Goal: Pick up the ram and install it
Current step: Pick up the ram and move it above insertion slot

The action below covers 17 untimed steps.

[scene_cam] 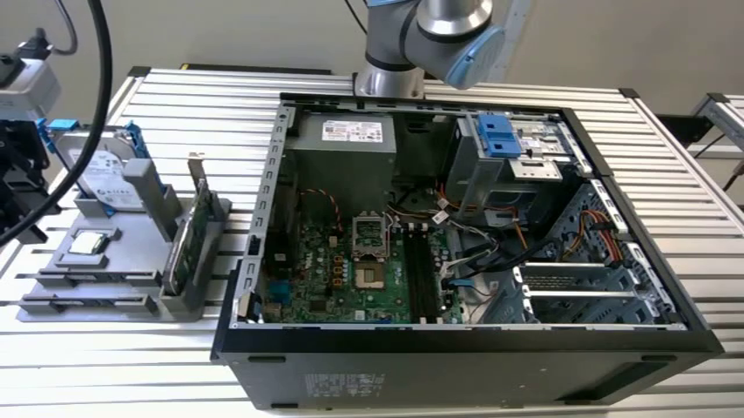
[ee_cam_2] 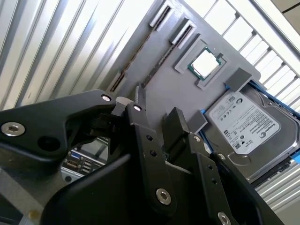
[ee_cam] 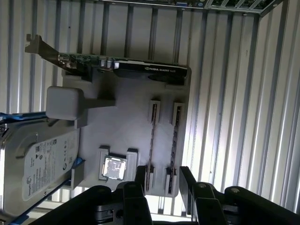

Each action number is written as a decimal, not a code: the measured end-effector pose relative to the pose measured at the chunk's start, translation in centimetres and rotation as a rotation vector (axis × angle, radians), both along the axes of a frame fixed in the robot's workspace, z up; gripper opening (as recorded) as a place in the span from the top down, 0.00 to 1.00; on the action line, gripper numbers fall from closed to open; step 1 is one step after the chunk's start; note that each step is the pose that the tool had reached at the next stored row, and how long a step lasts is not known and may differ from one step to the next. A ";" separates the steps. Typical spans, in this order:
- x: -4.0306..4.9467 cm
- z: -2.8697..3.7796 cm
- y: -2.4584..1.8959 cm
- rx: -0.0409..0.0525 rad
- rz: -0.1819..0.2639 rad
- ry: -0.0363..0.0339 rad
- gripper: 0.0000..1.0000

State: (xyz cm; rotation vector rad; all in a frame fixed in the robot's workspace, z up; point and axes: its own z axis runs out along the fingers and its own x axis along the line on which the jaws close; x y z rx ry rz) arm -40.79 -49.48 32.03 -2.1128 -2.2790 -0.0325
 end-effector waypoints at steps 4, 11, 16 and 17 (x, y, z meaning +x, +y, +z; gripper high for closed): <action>0.00 -0.11 0.00 -0.0012 0.000 0.0001 0.00; 0.00 -0.28 0.00 -0.0033 0.000 0.0001 0.00; 0.00 -0.41 0.00 -0.0050 0.000 0.0000 0.00; 0.00 -0.42 0.00 -0.0054 0.000 0.0001 0.00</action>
